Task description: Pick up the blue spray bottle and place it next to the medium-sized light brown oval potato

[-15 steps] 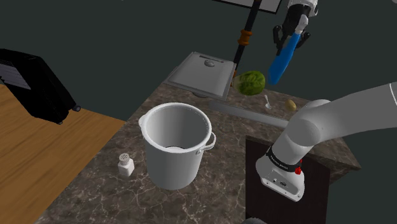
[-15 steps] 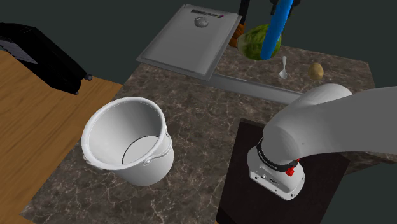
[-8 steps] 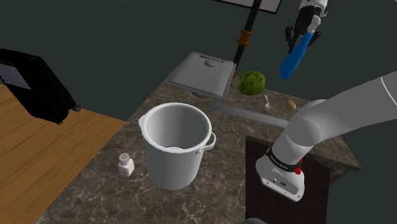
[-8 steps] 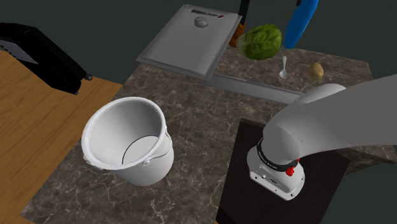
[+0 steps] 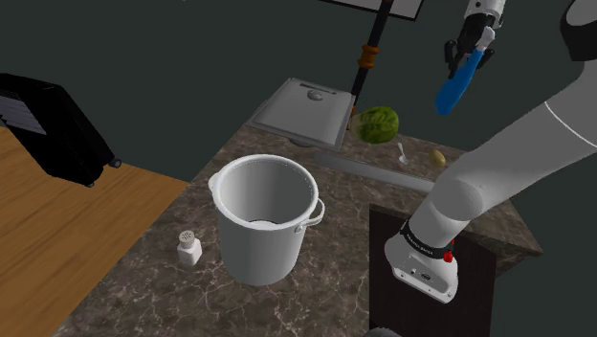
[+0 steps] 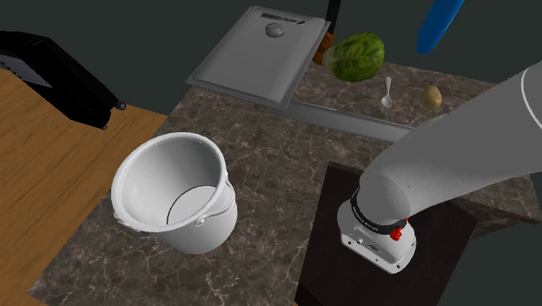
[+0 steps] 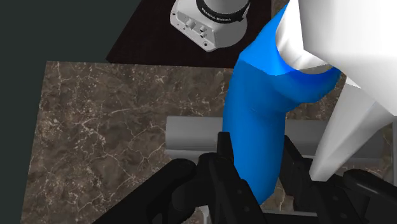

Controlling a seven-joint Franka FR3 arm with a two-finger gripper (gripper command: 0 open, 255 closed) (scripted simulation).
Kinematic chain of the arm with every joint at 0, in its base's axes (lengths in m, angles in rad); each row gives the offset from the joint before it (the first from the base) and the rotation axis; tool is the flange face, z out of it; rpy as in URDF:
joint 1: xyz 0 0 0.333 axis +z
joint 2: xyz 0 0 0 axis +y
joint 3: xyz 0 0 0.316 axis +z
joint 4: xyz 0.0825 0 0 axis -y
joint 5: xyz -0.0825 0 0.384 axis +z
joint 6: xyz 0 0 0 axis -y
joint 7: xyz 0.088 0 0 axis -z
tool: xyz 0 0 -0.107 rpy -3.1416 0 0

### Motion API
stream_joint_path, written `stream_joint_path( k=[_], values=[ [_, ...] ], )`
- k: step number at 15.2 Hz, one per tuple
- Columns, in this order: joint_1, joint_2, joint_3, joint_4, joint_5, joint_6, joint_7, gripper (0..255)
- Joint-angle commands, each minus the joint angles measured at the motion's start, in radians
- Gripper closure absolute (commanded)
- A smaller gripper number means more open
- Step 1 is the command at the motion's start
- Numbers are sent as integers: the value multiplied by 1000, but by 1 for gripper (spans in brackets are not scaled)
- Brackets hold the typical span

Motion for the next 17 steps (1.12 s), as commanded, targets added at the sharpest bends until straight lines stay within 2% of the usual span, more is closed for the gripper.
stream_joint_path(
  k=[1,3,5,7,10,17],
  values=[
    [6,92,-75,81,10,-8,-95,255],
    [-2,197,-153,157,38,-11,-199,255],
    [-34,327,-228,242,90,-20,-320,255],
    [-112,472,-274,339,161,-38,-446,255],
    [-274,647,-270,493,255,-82,-580,255],
    [-215,593,-270,340,224,33,-542,255]
  ],
)
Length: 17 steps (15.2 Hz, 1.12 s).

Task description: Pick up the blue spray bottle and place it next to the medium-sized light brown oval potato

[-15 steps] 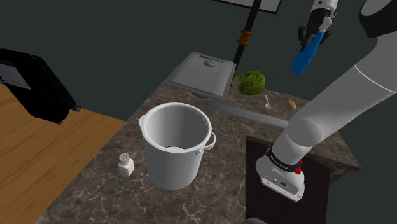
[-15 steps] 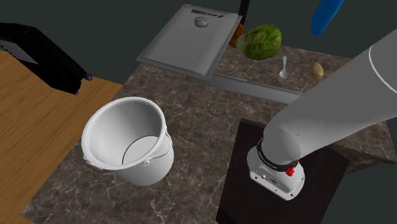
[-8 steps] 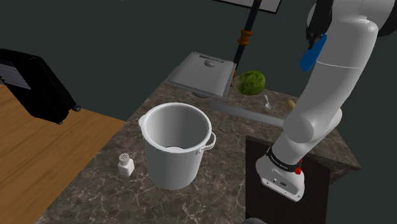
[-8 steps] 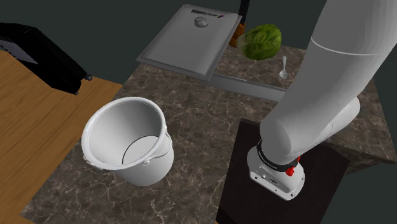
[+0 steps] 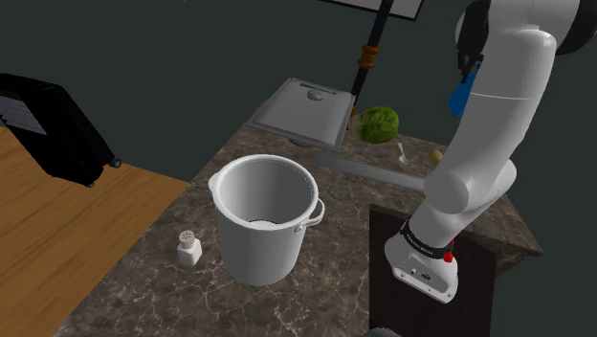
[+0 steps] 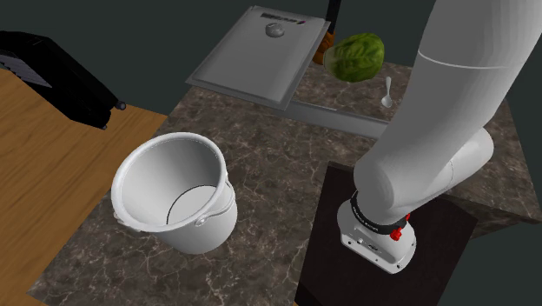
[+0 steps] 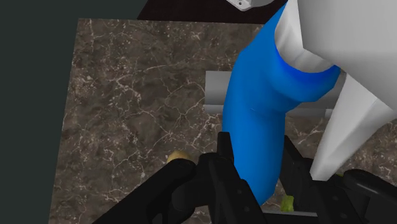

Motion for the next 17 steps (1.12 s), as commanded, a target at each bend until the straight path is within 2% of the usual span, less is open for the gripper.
stream_joint_path(
  k=[1,9,17],
  values=[
    [12,-9,-1,-38,-5,32,7,255],
    [50,-39,-1,-175,-19,148,33,255],
    [66,-43,3,-287,-17,257,43,255]
  ],
)
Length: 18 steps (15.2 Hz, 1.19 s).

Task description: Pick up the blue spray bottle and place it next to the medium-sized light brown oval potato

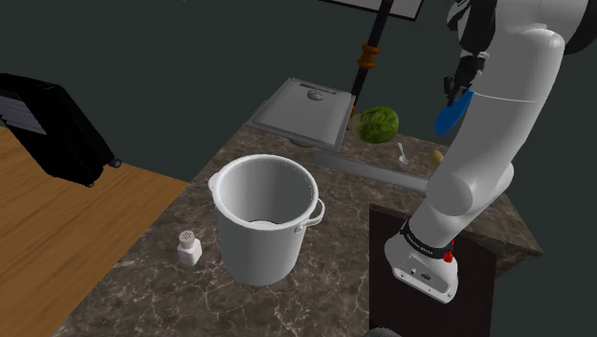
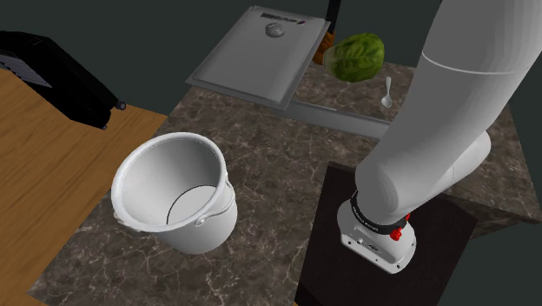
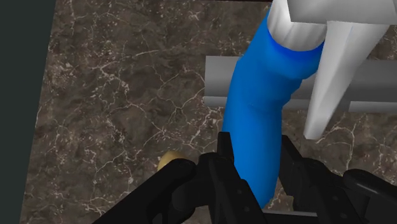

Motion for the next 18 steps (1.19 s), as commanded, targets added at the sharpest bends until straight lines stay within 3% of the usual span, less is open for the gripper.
stream_joint_path(
  k=[1,18],
  values=[
    [3,1,2,-27,2,28,3,255],
    [-14,68,30,-201,57,238,-22,255]
  ],
)
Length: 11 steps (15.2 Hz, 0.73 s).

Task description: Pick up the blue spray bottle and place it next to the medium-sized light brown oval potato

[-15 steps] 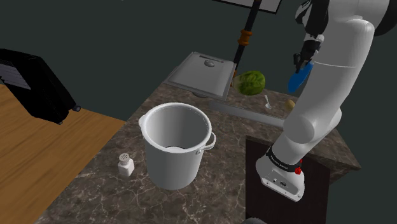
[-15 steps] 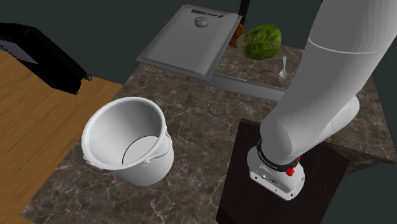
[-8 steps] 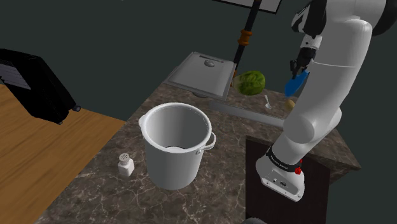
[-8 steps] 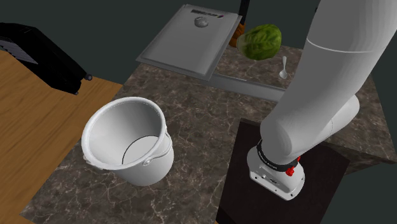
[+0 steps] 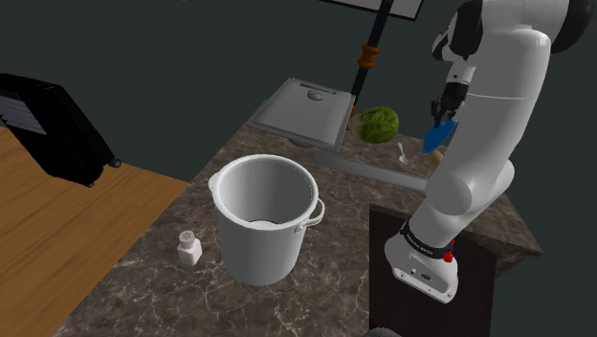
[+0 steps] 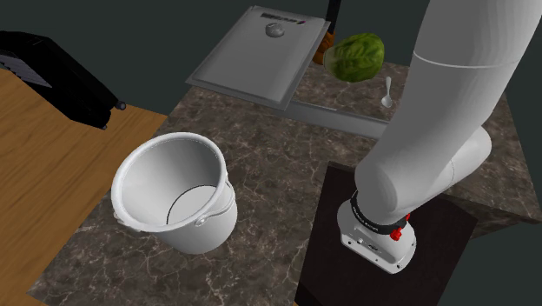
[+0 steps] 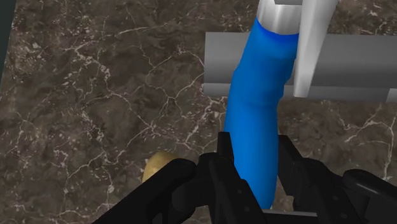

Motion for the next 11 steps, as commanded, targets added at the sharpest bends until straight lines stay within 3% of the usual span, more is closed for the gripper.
stream_joint_path(
  k=[1,11],
  values=[
    [-1,9,5,-19,9,25,-2,255],
    [-34,84,42,-85,67,136,-35,255]
  ],
)
